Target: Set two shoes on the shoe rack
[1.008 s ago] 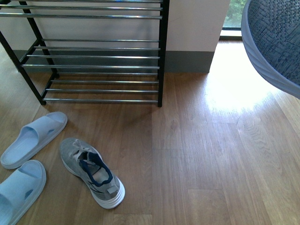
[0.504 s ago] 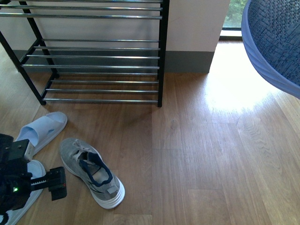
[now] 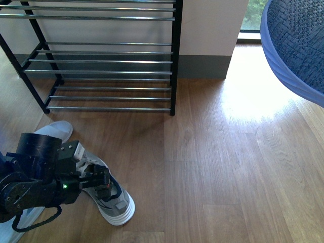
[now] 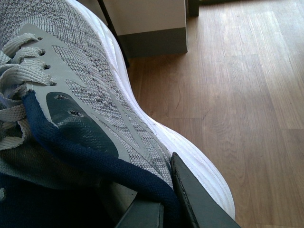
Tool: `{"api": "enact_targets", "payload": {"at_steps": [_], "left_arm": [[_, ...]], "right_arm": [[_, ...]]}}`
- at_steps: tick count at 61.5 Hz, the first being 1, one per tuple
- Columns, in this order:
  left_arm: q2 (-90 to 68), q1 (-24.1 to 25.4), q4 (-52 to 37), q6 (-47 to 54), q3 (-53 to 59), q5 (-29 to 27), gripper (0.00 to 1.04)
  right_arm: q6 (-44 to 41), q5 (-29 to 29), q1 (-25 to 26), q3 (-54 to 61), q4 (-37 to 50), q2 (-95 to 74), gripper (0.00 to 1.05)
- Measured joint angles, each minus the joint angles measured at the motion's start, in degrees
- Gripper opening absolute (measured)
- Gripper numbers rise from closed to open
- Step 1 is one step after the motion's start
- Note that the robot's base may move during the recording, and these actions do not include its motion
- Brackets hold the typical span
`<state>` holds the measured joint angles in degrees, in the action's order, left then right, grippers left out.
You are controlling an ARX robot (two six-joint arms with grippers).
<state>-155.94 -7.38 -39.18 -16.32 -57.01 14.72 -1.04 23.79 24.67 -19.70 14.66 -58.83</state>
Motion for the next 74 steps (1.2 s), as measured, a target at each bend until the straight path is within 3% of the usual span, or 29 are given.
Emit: {"api": "enact_targets", "payload": {"at_steps": [14,25,48,63,74], "left_arm": [[-3.8,-0.8,3.1,0.0,-4.5,-0.6,0.95],[-6.6,-1.4,8.5,-0.1,-10.1,-4.4,0.56],[-9.9,1.8,17.1,1.0,-17.5,-6.1,0.06],[-10.3,2.8,19.4,6.7,-19.7,-6.9,0.03],[-9.1,3.5,15.6,13.2,-18.2,-7.4,0.03]], "right_arm": [[0.0,0.0,0.0,0.0,0.0,0.0,0.01],[0.0,0.0,0.0,0.0,0.0,0.0,0.01],[0.0,0.0,0.0,0.0,0.0,0.0,0.01],[0.0,0.0,0.0,0.0,0.0,0.0,0.01],[0.0,0.0,0.0,0.0,0.0,0.0,0.01]]}}
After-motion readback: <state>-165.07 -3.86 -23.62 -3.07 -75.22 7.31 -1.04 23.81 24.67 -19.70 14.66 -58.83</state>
